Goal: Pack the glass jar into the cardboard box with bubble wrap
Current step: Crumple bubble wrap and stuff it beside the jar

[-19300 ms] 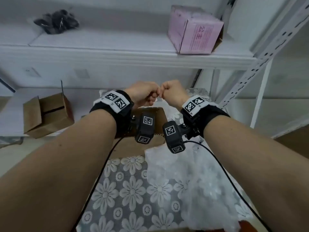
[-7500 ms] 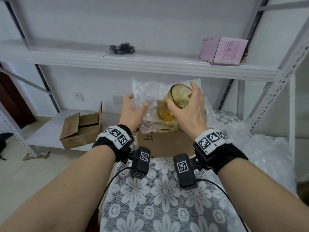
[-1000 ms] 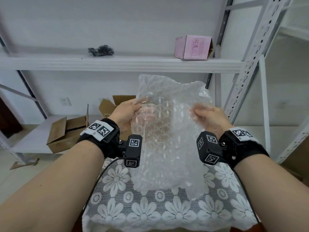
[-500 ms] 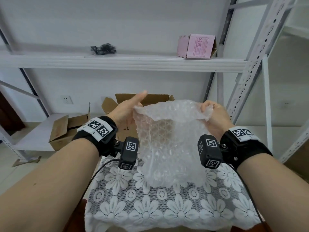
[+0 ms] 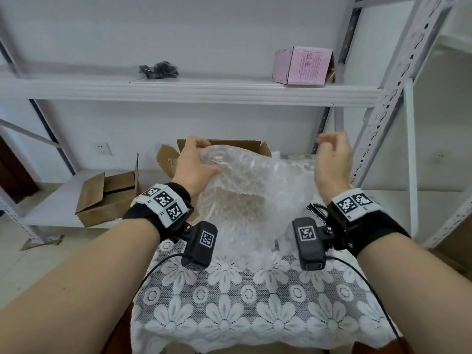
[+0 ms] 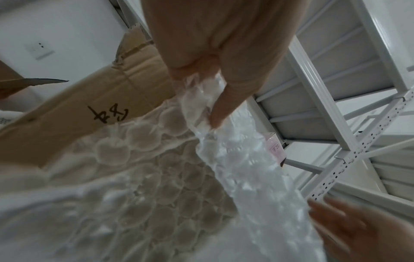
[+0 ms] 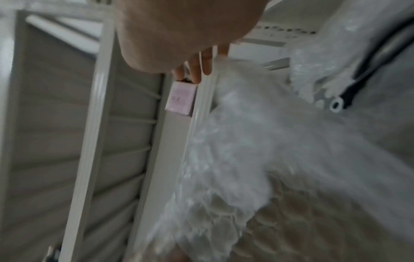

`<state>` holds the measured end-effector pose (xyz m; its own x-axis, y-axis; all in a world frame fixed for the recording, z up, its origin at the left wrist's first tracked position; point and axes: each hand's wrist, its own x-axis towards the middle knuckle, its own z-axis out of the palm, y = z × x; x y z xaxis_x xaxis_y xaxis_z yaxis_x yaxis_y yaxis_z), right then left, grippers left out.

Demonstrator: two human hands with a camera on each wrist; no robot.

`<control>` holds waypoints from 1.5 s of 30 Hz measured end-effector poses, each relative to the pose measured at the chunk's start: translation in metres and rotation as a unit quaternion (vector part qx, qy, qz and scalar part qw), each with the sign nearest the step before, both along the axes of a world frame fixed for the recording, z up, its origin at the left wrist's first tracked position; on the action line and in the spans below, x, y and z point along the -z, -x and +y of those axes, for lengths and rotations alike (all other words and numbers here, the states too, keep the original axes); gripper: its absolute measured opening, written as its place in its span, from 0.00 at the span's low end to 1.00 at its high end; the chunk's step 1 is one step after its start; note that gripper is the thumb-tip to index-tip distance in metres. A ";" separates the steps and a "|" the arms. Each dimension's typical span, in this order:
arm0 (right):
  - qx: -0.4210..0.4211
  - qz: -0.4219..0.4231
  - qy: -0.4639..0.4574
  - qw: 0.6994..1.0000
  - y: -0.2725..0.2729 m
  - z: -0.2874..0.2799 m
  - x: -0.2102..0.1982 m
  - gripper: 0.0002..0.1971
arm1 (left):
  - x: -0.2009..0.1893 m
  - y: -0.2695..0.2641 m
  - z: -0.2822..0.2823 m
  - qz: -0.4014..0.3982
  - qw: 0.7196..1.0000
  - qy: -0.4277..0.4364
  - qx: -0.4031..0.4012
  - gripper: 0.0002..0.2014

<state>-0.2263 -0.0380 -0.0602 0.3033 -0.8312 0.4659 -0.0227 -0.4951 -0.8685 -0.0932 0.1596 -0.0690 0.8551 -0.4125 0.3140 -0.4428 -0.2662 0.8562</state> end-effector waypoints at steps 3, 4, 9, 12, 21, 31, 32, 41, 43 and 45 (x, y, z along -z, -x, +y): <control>-0.154 0.158 0.157 0.963 0.000 0.023 -0.008 0.19 | 0.000 0.005 -0.008 -0.001 1.000 -0.015 0.026 0.17; -0.210 0.228 0.166 0.936 -0.001 0.030 -0.007 0.26 | 0.000 0.006 -0.009 0.011 0.999 -0.014 0.040 0.14; -0.221 0.371 0.169 0.886 -0.008 0.029 0.007 0.34 | -0.007 0.011 -0.004 0.119 0.988 0.056 0.085 0.10; -0.181 0.400 0.147 0.887 -0.010 0.015 0.014 0.21 | -0.005 0.004 0.005 0.150 0.981 0.056 0.112 0.10; -0.281 0.313 -0.033 0.906 0.001 0.008 0.000 0.12 | 0.011 0.006 0.018 0.189 0.951 -0.154 0.190 0.17; -0.160 0.367 0.140 0.905 -0.011 0.012 0.009 0.21 | 0.006 0.017 0.009 0.345 0.919 -0.047 0.188 0.30; -0.157 0.366 0.152 0.905 -0.010 0.013 0.009 0.19 | 0.005 0.019 0.007 0.364 0.910 -0.032 0.196 0.24; -0.108 0.333 0.313 0.883 -0.004 0.018 0.024 0.14 | 0.007 0.021 -0.003 0.440 0.881 0.034 0.170 0.19; -0.115 0.312 0.346 0.877 -0.003 0.019 0.028 0.17 | 0.008 0.020 -0.006 0.455 0.871 0.062 0.175 0.23; -0.119 0.303 0.365 0.872 -0.001 0.022 0.030 0.20 | 0.009 0.019 -0.006 0.485 0.851 0.091 0.181 0.27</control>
<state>-0.2257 -0.0157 -0.0905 0.8017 -0.2604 0.5381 -0.1890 -0.9644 -0.1850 -0.1127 0.1533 -0.0783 0.5755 -0.7236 -0.3810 0.4711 -0.0875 0.8777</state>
